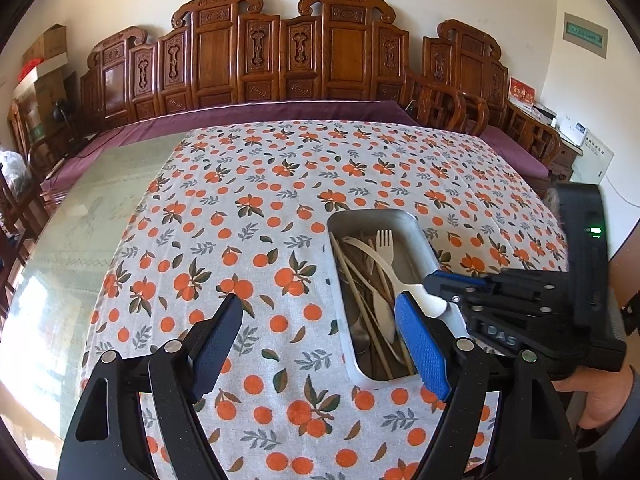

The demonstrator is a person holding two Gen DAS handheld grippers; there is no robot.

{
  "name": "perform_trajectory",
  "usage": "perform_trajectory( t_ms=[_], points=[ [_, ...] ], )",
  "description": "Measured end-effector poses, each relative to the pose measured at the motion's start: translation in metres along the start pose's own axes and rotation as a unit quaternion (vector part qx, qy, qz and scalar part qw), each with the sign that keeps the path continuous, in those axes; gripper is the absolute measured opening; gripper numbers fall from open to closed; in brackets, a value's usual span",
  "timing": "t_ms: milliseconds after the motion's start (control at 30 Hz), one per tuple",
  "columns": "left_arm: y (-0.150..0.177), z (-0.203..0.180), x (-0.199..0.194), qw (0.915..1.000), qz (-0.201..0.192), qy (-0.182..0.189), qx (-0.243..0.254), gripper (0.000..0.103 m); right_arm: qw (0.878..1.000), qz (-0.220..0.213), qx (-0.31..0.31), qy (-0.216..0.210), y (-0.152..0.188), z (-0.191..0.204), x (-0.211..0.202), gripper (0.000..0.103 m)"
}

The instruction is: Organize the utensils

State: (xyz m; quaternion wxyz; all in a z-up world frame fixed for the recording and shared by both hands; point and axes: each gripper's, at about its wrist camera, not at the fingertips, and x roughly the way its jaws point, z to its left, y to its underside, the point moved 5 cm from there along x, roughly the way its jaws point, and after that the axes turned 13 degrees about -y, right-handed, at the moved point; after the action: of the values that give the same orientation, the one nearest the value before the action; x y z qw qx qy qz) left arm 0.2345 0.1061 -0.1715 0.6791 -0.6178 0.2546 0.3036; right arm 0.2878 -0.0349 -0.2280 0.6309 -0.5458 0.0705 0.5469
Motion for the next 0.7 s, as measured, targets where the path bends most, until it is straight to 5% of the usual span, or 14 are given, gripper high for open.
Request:
perform_trajectory(
  t_ms=[267,400,533,700],
  points=[
    [0.002,-0.018,-0.019,0.9999,-0.011,0.007,-0.002,0.077,0.998,-0.043,-0.027,0.02,0.005,-0.001,-0.057,0.026],
    [0.003,-0.027,-0.031,0.9997,-0.023,0.002,-0.001,0.083,0.997,-0.065,-0.025,0.032,0.011,-0.004,-0.085,0.048],
    [0.004,-0.036,-0.04,0.9996,-0.026,-0.001,-0.007,0.093,0.995,-0.08,-0.021,0.053,0.019,-0.008,-0.108,0.081],
    [0.007,-0.051,-0.049,0.9997,-0.025,0.002,-0.008,0.095,0.993,-0.097,0.006,0.069,0.03,-0.019,-0.139,0.099]
  ],
)
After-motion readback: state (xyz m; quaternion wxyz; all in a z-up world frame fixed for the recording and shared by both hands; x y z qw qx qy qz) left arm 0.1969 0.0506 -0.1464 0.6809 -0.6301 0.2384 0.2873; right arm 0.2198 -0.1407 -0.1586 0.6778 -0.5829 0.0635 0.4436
